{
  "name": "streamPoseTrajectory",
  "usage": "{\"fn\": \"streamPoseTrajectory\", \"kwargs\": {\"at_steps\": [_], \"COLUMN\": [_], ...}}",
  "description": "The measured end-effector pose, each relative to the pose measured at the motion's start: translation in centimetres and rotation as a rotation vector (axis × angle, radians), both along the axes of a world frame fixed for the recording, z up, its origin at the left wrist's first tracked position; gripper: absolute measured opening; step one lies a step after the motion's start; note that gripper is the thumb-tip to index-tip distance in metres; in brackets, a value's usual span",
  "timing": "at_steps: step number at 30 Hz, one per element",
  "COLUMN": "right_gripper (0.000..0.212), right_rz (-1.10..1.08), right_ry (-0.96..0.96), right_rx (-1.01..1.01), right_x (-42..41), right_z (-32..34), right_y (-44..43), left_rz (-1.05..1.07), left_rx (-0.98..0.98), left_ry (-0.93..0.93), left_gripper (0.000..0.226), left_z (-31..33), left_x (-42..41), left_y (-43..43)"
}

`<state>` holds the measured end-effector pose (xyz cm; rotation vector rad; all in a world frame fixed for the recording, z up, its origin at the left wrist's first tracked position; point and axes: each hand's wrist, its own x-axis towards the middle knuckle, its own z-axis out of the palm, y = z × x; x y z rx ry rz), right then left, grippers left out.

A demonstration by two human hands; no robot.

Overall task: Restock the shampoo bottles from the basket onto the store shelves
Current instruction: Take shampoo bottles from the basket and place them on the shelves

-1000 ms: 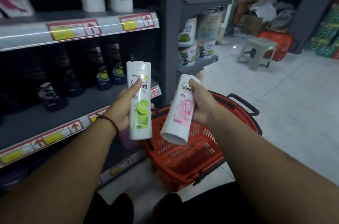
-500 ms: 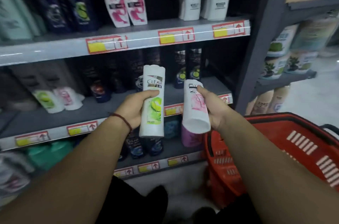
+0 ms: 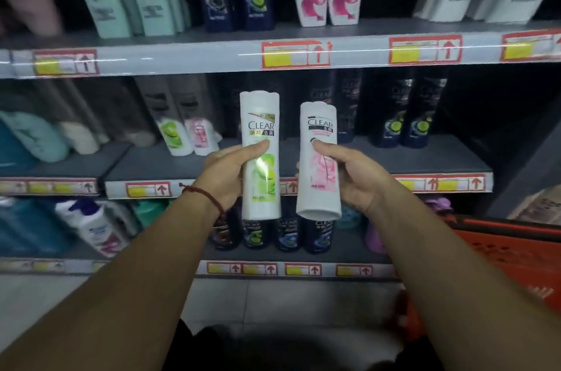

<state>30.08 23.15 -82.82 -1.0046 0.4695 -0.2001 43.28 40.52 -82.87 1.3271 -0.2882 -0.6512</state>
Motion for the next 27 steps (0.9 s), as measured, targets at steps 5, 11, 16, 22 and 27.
{"fn": "streamPoseTrajectory", "kwargs": {"at_steps": [5,11,16,22,27], "right_gripper": [0.039,0.046,0.043,0.039,0.039], "right_rz": [0.046,0.057,0.035,-0.006,-0.034], "right_ry": [-0.05,-0.067,-0.134,-0.154,-0.202], "right_rx": [-0.103,-0.162,-0.195,-0.276,-0.341], "right_x": [3.8,7.7,11.0,15.8,19.0], "right_z": [-1.9,-3.0,-2.9,-1.6,-1.0], "right_y": [3.7,8.8,10.9,12.0,12.1], "left_rz": [0.101,0.22,0.233,0.276,0.261], "left_rx": [-0.063,-0.126,-0.167,-0.182,-0.223], "left_ry": [-0.015,-0.01,-0.076,-0.126,-0.21], "left_gripper": [0.03,0.03,0.026,0.028,0.035], "left_z": [-0.9,-3.8,-3.8,-3.0,-3.3], "left_x": [3.1,5.0,8.5,12.9,15.8], "left_y": [5.5,9.6,12.2,13.1,13.2]}}
